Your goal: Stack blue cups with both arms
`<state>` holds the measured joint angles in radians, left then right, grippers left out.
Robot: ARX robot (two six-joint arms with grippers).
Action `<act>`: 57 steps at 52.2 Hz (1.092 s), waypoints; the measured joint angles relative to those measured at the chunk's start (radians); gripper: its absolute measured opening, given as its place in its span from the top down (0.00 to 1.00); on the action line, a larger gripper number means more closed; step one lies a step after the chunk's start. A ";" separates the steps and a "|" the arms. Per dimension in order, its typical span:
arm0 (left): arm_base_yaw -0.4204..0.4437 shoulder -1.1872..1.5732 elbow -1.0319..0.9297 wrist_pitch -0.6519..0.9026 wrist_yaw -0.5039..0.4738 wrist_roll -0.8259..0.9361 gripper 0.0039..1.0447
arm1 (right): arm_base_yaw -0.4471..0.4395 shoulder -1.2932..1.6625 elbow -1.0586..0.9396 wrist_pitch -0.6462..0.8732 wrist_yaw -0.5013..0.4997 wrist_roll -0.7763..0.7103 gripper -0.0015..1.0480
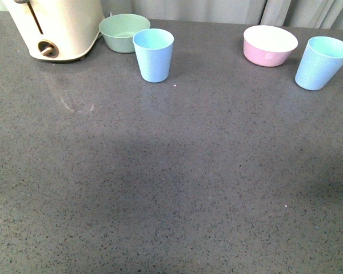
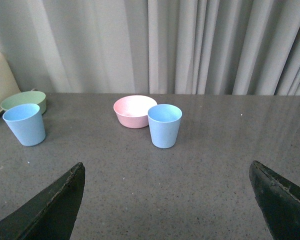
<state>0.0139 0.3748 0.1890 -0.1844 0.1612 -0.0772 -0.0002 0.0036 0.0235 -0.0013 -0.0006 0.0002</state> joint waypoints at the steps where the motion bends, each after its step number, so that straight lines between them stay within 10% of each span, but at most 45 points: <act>1: -0.005 0.061 0.021 0.036 -0.001 0.000 0.08 | 0.000 0.000 0.000 0.000 0.000 0.000 0.09; 22: -0.179 0.905 0.409 0.523 -0.052 0.140 0.08 | 0.000 0.000 0.000 0.000 0.000 0.000 0.09; 57: -0.407 1.629 1.168 0.233 -0.008 0.568 0.08 | 0.000 0.000 0.000 0.000 0.000 0.000 0.09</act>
<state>-0.3931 2.0041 1.3567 0.0490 0.1535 0.4911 -0.0002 0.0036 0.0235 -0.0013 -0.0002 0.0002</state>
